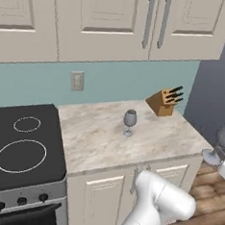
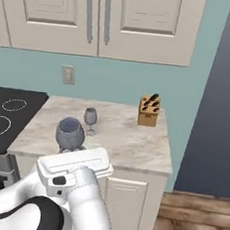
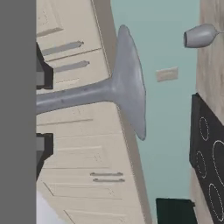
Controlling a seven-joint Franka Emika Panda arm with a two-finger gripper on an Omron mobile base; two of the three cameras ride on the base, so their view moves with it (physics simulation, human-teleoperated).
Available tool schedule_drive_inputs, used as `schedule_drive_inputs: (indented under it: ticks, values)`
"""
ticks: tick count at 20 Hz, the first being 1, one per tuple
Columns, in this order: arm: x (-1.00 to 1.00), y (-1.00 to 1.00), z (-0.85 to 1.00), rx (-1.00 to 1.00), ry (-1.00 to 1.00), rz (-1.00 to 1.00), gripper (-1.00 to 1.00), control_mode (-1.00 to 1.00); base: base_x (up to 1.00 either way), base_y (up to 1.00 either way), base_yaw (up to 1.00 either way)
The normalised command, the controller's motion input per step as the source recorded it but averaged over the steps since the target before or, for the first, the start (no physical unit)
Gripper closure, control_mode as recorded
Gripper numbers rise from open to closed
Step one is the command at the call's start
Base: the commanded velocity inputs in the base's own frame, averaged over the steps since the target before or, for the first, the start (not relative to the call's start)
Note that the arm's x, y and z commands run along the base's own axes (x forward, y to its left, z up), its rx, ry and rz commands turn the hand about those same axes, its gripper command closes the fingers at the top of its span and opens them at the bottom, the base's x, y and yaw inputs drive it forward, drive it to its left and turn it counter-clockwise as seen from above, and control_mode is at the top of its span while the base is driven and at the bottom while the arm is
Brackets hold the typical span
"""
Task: Retrieve the wine glasses from the counter and place one next to each plate.
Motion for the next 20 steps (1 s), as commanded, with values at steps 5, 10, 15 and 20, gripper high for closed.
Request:
schedule_drive_inputs:
  ticks: [5,10,15,20]
  values:
    - [0.00,0.00,0.00,0.00,0.00,0.00,1.00,1.00,-0.20,0.00,-0.91]
    - [0.00,0.00,0.00,0.00,0.00,0.00,1.00,1.00,0.00,0.00,-1.00]
    - [0.00,0.00,0.00,0.00,0.00,0.00,1.00,1.00,0.00,0.00,-1.00]
    - [0.00,0.00,0.00,0.00,0.00,0.00,1.00,1.00,-0.05,0.02,-1.00]
